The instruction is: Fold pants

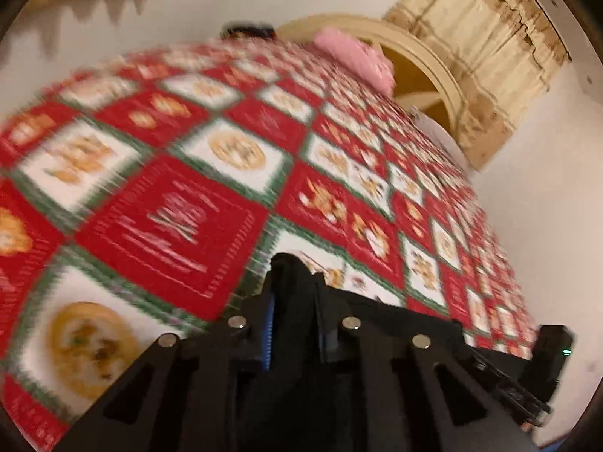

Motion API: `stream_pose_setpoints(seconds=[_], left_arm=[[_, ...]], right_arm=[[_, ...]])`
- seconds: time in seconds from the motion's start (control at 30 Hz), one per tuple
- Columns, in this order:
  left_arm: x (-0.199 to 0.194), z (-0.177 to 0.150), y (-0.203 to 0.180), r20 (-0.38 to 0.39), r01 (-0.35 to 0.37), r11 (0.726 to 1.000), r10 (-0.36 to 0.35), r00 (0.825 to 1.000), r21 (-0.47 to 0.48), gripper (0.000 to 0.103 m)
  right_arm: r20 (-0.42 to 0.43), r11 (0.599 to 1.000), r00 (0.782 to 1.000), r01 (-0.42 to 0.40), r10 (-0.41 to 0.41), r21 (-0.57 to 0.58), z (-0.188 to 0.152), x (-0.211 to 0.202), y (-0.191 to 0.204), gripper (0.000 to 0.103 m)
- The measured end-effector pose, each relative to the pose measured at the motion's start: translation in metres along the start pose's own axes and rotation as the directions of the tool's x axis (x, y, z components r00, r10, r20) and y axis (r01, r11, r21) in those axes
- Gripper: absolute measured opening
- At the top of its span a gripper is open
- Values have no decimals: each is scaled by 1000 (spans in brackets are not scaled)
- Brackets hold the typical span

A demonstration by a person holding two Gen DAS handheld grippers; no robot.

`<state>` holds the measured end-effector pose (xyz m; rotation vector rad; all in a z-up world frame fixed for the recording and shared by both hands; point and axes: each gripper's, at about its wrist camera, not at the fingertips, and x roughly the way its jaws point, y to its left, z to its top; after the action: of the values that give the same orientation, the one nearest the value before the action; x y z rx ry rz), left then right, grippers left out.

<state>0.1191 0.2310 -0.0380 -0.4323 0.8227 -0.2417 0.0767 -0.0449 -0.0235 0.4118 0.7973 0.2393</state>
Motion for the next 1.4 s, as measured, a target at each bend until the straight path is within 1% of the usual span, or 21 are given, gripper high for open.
stream_pose_setpoints(seconds=[0.07, 0.23, 0.33, 0.4, 0.43, 0.53, 0.63, 0.67, 0.73, 0.77, 0.8, 0.87, 0.97, 1.03, 1.07, 1.13, 1.2, 1.23, 1.3, 1.37, 1.4], left_arm=[[-6, -4, -7, 46, -51, 999, 51, 998, -1, 18], [20, -5, -11, 57, -200, 979, 198, 979, 40, 22], [18, 5, -4, 39, -203, 979, 202, 979, 33, 37], [5, 13, 4, 17, -259, 966, 259, 966, 22, 70], [-5, 16, 7, 25, -290, 957, 289, 957, 18, 74], [-44, 16, 13, 99, -344, 938, 338, 936, 47, 76], [-71, 4, 12, 127, -388, 917, 375, 918, 97, 76], [-77, -4, 10, 128, -402, 908, 387, 913, 120, 76], [-81, -17, 7, 124, -428, 893, 413, 902, 142, 76], [-80, -21, 6, 120, -432, 890, 417, 901, 149, 76], [-80, -27, 4, 117, -434, 888, 420, 900, 153, 76], [-81, -35, 1, 112, -431, 890, 417, 902, 148, 76], [-82, -42, -7, 103, -375, 917, 363, 926, 137, 76], [-79, -42, -14, 113, -359, 922, 345, 932, 143, 76], [-75, -40, -16, 114, -362, 921, 348, 931, 146, 76], [-70, -40, -21, 110, -365, 920, 351, 930, 144, 76], [-62, -39, -27, 99, -334, 928, 322, 942, 163, 76], [-58, -41, -30, 102, -341, 923, 328, 939, 176, 76], [-46, -48, -33, 118, -424, 881, 408, 906, 208, 76], [-36, -56, -30, 89, -477, 850, 469, 879, 223, 76], [-35, -60, -27, 76, -475, 851, 470, 879, 223, 76]], right_arm=[[3, 999, 1000, 28, -28, -27, -1, 0, 6, 11], [6, 996, 998, 61, -61, -57, -2, 0, 10, 11], [5, 998, 999, 49, -49, -45, -1, 0, 9, 11], [7, 998, 999, 47, -47, -44, -1, 0, 10, 11], [12, 998, 999, 44, -43, -47, -2, -2, 11, 11], [54, 997, 998, 23, -19, -77, -5, -14, 20, 12], [41, 987, 995, -79, 86, -143, -15, -26, 45, 12], [10, 973, 991, -131, 135, -191, -22, -28, 62, 14], [-40, 944, 984, -176, 172, -279, -35, -28, 90, 36], [-54, 930, 983, -186, 178, -316, -41, -27, 100, 55], [-61, 914, 981, -195, 185, -357, -48, -26, 111, 59], [-63, 877, 982, -187, 177, -442, -62, -25, 128, 59], [-82, 835, 993, -118, 88, -537, -77, -13, 141, 57], [-104, 817, 994, -75, 18, -572, -85, 0, 142, 43], [-62, 803, 998, -21, -20, -596, -90, 1, 141, 28], [-64, 799, 998, -31, -10, -601, -92, -3, 138, 20], [-72, 794, 997, -37, -9, -606, -95, -6, 139, 17], [-69, 791, 998, -31, -14, -611, -97, -6, 139, 17], [-41, 773, 999, -1, -33, -635, -107, -7, 142, 17], [-21, 749, 999, 23, -49, -662, -115, -9, 147, 19], [-26, 749, 999, 18, -47, -662, -115, -11, 149, 20]])
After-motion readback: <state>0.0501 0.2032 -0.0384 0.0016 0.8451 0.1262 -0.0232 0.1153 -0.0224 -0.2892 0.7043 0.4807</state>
